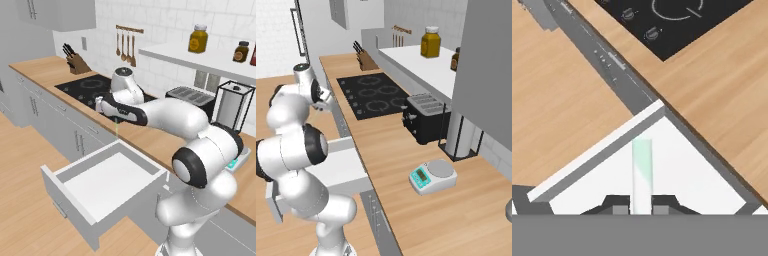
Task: Take a straw from the drawer in front and place it inside the glass cup on the dining counter.
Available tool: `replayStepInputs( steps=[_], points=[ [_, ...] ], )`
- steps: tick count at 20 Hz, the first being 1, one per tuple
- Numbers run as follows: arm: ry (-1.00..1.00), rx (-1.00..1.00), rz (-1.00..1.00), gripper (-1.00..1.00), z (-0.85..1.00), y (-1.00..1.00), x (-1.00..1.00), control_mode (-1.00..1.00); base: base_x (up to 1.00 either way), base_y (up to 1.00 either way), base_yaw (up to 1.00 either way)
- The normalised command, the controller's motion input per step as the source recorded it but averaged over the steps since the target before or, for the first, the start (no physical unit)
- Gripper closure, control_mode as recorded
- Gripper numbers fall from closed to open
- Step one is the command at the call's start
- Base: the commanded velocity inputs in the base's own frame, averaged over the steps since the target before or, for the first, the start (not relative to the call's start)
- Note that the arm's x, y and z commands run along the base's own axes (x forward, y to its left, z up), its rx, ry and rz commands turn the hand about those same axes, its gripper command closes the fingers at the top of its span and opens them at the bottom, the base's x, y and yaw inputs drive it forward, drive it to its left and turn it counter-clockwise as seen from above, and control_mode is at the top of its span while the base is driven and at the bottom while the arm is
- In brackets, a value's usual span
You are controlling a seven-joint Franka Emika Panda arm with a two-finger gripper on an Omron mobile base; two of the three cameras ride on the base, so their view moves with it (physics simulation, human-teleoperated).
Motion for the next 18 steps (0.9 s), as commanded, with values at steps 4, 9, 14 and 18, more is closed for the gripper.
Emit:
replayStepInputs(
  steps=[4, 9, 14, 18],
  points=[
    [0.09, -0.10, 0.15, 1.00, 0.64, -0.47, -0.08, -1.00, 0.00, 0.00, 0.00],
    [0.08, -0.08, 0.14, 1.00, 0.24, -0.45, -0.27, -1.00, 0.00, 0.00, 0.00],
    [0.00, -0.05, 0.12, 1.00, 0.01, -0.44, -0.40, -1.00, 0.00, 0.00, 0.00],
    [0.00, -0.03, 0.11, 1.00, 0.00, -0.37, -0.46, -1.00, 0.00, 0.00, 0.00]
  ],
)
